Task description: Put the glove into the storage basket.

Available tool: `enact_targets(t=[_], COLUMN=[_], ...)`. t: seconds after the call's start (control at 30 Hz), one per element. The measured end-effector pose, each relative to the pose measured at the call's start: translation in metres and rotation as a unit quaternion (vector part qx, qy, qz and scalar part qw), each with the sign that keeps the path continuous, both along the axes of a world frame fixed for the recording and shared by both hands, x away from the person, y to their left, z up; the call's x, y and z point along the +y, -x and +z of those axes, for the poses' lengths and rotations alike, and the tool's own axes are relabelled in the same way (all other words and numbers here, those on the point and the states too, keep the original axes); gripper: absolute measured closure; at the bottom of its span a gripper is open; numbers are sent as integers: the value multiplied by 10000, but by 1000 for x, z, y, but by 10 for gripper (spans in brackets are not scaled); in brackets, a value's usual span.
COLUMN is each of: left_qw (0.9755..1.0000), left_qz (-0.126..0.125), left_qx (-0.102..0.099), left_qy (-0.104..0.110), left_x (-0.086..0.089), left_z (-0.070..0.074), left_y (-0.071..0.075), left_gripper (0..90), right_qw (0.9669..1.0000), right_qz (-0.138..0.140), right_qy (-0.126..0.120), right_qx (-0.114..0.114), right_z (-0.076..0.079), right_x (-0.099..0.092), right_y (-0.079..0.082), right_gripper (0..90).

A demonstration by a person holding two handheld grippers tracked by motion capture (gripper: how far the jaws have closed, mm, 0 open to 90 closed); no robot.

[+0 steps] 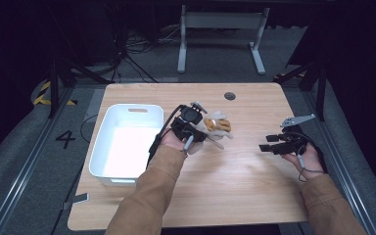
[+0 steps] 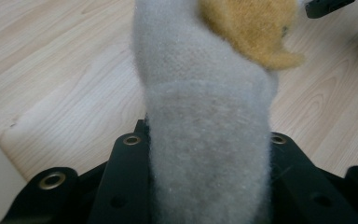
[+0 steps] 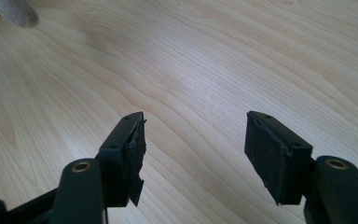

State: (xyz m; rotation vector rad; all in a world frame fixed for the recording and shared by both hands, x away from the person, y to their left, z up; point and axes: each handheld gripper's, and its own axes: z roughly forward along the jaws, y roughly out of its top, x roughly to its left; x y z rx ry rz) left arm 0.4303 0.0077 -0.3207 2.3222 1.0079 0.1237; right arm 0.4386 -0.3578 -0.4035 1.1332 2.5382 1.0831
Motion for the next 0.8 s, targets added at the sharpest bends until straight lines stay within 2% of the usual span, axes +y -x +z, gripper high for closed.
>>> enact_targets(t=[0.1, 0.13, 0.2, 0.23, 0.3, 0.47, 0.53, 0.57, 0.6, 0.63, 0.67, 0.73, 0.8], left_qw=[9999, 9996, 9988, 9988, 9975, 9957, 9935, 9935, 9925, 9925, 9916, 9919, 9912], left_qz=[110, 246, 432, 432, 610, 779, 998, 998, 1085, 1085, 1131, 1080, 1085], left_qx=[26, 82, 128, 128, 235, 376, 465, 465, 502, 502, 583, 649, 747], left_qy=[-86, -139, -192, -192, -268, -331, -299, -299, -272, -272, -237, -167, -148], left_x=[3, 6, 7, 7, 10, 14, 16, 16, 18, 18, 20, 22, 23], left_z=[6, 9, 11, 11, 14, 17, 18, 18, 20, 20, 21, 21, 21], left_y=[-3, -5, -7, -7, -10, -16, -20, -20, -23, -23, -26, -28, -30], left_gripper=[681, 681, 680, 680, 680, 681, 681, 682, 682, 682, 682, 681, 681], right_qw=[10000, 10000, 10000, 9999, 9999, 9999, 9999, 9999, 9998, 9998, 9998, 9998, 9998], right_qz=[0, 35, 41, 50, 35, 13, 14, 14, 13, 9, 5, -9, 12], right_qy=[-4, -52, 11, 27, 25, -11, -17, -17, -20, -21, -25, -17, -28], right_qx=[28, 76, 78, 83, 101, 141, 169, 169, 175, 178, 179, 185, 208], right_z=[-1, -1, -1, -1, -1, -2, -2, -2, -2, -2, -2, -3, -3], right_x=[0, 0, 1, 1, 1, -1, -2, -2, -2, -2, -2, -3, -3], right_y=[-1, -3, -4, -4, -5, -7, -7, -7, -7, -7, -7, -7, -7], right_gripper=[393, 401, 411, 414, 415, 416, 417, 417, 417, 416, 415, 415, 415])
